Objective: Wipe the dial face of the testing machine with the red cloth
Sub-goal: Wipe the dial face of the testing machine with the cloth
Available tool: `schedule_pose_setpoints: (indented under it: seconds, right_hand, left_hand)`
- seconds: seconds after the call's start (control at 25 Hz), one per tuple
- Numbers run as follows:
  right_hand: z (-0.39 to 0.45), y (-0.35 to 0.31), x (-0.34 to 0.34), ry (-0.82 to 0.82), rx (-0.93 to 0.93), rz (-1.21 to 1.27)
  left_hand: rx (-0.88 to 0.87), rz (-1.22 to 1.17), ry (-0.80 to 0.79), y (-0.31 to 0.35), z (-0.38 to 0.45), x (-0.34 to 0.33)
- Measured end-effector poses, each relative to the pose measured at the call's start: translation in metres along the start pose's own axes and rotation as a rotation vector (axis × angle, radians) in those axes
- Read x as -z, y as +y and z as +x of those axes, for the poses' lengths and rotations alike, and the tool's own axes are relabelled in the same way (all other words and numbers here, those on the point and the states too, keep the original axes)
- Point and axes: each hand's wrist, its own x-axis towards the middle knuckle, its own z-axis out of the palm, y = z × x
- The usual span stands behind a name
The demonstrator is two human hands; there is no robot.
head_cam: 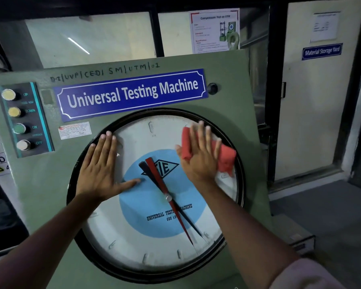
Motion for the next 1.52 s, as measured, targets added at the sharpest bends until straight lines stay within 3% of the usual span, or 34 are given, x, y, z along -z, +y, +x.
schedule_pose_setpoints:
  seconds: [0.08,0.2,0.32,0.44,0.6,0.72,0.84,0.96,1.0,1.08,1.16,1.2,1.36,1.44,1.52]
  right_hand:
    - [-0.039,0.026,0.0,-0.024,-0.223,0.031]
    - [-0.086,0.037,-0.003,-0.118,-0.413,0.102]
    - [-0.058,0.015,0.006,-0.091,-0.55,0.188]
    - [0.0,-0.028,0.009,-0.054,-0.421,0.138]
    - [-0.007,-0.086,-0.001,-0.02,0.088,0.076]
    - [-0.061,-0.043,-0.005,-0.107,0.314,0.056]
    - [-0.065,0.028,0.007,-0.17,0.17,-0.031]
    - [-0.015,0.007,0.009,-0.074,-0.084,0.008]
    - [0.002,-0.015,0.007,-0.057,-0.098,0.037]
    - [0.008,-0.044,0.0,-0.028,0.076,0.066]
    - [-0.021,-0.031,-0.006,-0.05,0.299,0.05]
    - [-0.036,-0.009,-0.005,-0.073,0.319,0.035]
    - [-0.038,0.05,0.012,-0.152,0.02,-0.036]
    - [-0.006,0.027,0.016,-0.104,-0.136,0.011]
    - [0.021,-0.015,0.013,-0.089,-0.081,0.089]
  left_hand:
    - [0.0,0.0,-0.01,0.001,0.0,0.001]
    - [-0.004,-0.006,-0.013,0.003,-0.001,0.003]
    - [0.001,-0.022,-0.005,0.002,-0.001,0.004]
    - [-0.006,-0.026,0.02,0.003,-0.001,0.001]
    - [-0.007,-0.058,0.035,0.002,-0.002,-0.001]
    - [-0.011,-0.065,0.013,0.003,-0.002,0.002]
    - [0.002,-0.04,-0.011,0.004,-0.003,0.003]
    - [0.009,-0.04,-0.018,0.003,-0.003,0.004]
    - [0.011,-0.039,-0.01,0.004,-0.003,0.004]
    - [0.007,-0.036,-0.005,0.006,-0.002,0.004]
    - [0.006,-0.043,0.002,0.005,-0.002,0.005]
    - [0.002,-0.042,-0.006,0.005,-0.003,0.006]
    - [0.002,-0.043,-0.013,0.006,-0.003,0.005]
    - [0.002,-0.039,-0.008,0.005,-0.003,0.004]
    - [0.019,-0.044,-0.006,0.003,0.0,0.001]
